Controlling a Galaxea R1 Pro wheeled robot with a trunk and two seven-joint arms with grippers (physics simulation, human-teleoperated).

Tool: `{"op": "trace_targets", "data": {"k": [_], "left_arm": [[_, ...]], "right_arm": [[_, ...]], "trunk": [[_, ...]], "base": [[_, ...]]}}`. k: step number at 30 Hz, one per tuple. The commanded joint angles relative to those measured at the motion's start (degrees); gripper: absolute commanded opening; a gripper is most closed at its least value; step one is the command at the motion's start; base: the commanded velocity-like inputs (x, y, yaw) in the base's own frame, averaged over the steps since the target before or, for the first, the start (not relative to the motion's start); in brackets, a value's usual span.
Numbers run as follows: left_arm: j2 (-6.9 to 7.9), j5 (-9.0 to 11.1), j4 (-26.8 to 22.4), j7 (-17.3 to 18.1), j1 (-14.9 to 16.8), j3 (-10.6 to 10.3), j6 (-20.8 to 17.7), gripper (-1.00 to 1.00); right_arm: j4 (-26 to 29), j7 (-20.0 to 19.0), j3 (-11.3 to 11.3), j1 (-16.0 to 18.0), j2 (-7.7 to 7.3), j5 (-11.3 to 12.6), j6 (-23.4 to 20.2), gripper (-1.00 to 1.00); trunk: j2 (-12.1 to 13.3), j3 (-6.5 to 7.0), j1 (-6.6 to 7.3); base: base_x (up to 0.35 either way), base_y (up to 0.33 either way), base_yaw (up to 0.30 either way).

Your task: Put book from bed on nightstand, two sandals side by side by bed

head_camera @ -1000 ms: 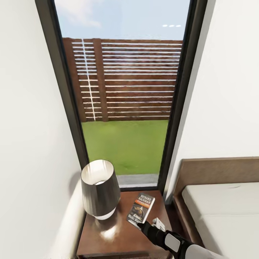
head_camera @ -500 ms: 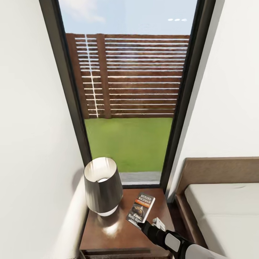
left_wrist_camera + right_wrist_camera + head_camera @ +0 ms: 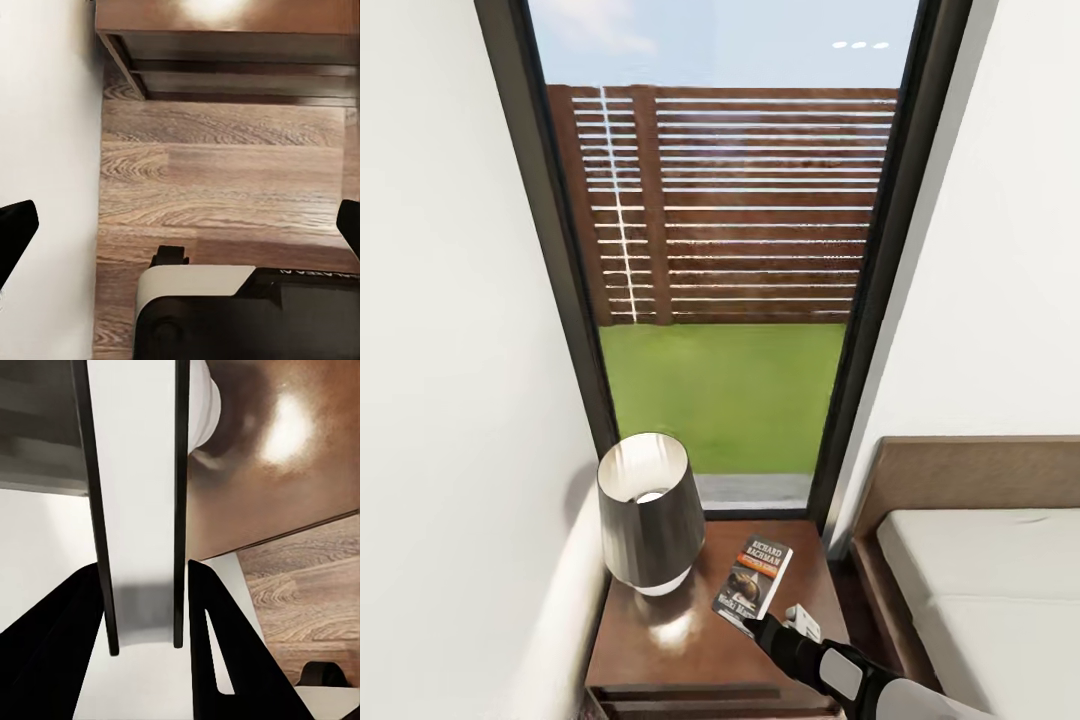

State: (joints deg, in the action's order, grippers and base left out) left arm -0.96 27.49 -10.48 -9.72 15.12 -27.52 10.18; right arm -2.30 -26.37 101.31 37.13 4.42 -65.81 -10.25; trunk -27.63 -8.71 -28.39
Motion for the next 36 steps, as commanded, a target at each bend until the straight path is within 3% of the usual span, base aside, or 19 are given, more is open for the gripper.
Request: {"op": "trace_targets", "data": {"k": [1,7,16,36], "left_arm": [[-0.19,-0.8,0.0,-0.5,0.1,-0.7,-0.2,1.0],[-0.44,-2.3,0.0,-0.6,0.1,-0.9,-0.8,1.0],[-0.57,-2.6,-0.1,-0.5,0.1,-1.1,-0.9,1.0],[-0.47,-2.6,-0.2,-0.5,0.4,-1.3,-1.0,1.0]], "right_arm": [[0.1,-0.2,0.5,0.0,0.01,-0.3,-0.4,-1.0],[0.1,-0.3,0.5,0.0,-0.01,-0.3,-0.4,-1.0],[0.1,-0.3,0.5,0.0,-0.03,-0.3,-0.4,-1.0],[0.1,-0.3,0.5,0.0,0.31,-0.3,-0.3,-1.0]], "trunk": [[-0.1,-0.11,-0.02],[-0.1,-0.22,-0.02],[-0.1,-0.5,-0.02],[-0.1,-0.57,-0.02]], "base": [[0.0,0.0,-0.12],[0.0,0.0,-0.197],[0.0,0.0,-0.169],[0.0,0.0,-0.019]]}}
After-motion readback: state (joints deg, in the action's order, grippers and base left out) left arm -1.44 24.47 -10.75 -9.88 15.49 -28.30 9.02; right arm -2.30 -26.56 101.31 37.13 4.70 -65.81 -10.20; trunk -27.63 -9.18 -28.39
